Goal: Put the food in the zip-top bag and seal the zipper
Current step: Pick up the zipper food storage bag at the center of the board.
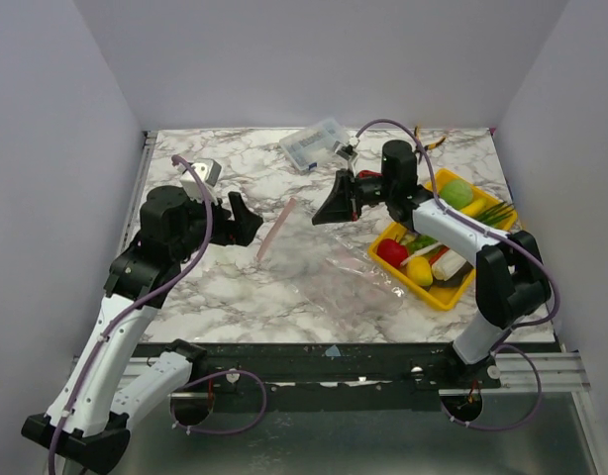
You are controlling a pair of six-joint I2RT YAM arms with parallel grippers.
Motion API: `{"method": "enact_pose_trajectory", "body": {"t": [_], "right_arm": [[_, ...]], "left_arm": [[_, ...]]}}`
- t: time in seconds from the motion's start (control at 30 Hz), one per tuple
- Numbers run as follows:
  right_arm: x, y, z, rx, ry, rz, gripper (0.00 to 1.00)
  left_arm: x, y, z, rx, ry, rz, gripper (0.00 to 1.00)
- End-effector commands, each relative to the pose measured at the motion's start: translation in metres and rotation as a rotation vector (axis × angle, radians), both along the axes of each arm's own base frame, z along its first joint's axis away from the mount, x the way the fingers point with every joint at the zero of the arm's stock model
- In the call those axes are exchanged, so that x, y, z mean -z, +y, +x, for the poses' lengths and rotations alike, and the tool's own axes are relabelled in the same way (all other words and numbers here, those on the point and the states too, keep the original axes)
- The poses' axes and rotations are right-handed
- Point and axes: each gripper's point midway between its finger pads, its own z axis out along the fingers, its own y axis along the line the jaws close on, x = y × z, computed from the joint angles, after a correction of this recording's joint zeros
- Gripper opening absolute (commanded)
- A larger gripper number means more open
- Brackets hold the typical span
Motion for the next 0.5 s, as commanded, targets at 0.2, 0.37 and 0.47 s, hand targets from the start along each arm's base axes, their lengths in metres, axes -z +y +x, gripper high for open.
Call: {"method": "enact_pose_trajectory", "body": {"t": [0.2,0.37,0.47], "right_arm": [[-0.017,-0.015,-0.035,-0.137,-0.030,0.030,0.00],[-0.019,-0.018,-0.041,-0.145,-0.032,0.031,0.00],[-0.021,-0.019,-0.043,-0.147,-0.035,0.033,0.01]], "left_arm": [[0.068,-0.006,0.018,0.059,0.104,0.128,0.82],[0.070,-0.042,0.005,0.272,0.134,0.028,0.84],[0.060,-0.060,-0.006,0.387,0.129,-0.046,0.86]]}}
